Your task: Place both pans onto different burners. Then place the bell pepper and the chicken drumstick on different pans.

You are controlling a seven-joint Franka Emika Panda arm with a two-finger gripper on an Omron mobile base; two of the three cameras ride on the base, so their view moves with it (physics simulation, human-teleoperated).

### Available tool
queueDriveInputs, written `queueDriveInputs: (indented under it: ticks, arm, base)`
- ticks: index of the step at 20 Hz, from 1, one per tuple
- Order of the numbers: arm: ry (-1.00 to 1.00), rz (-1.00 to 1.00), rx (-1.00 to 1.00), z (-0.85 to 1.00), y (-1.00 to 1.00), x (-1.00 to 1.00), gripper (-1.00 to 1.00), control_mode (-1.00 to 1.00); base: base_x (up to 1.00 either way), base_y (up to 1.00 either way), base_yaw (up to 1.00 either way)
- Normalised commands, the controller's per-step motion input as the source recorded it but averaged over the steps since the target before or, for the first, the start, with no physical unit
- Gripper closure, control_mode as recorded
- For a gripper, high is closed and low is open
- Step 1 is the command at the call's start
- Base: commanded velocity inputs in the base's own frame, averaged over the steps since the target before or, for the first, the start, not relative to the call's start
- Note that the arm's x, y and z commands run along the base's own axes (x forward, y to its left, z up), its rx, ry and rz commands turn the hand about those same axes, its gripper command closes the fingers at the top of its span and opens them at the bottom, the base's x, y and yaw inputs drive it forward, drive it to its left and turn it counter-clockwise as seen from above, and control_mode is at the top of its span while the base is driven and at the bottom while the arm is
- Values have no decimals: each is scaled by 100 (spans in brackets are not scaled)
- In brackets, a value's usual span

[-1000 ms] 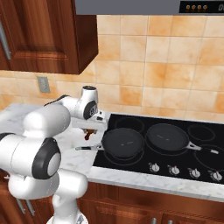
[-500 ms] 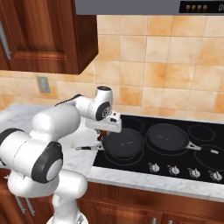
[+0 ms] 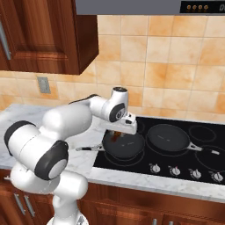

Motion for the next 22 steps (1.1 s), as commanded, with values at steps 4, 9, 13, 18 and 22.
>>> queueDriveInputs:
  ticks: [4, 9, 13, 18, 22]
  arm:
    - [0, -5, 0, 9, -59, 15, 100, -100]
    - [0, -4, 0, 2, -48, 19, 100, -100]
    - [0, -2, 0, 0, -47, 14, 100, -100]
    - [0, -2, 0, 0, -46, 17, 100, -100]
    - [0, 0, 0, 0, -38, 23, 100, -100]
  base:
    - [0, 0, 0]
    - [0, 0, 0]
    - [0, 0, 0]
    - [0, 0, 0]
    - [0, 0, 0]
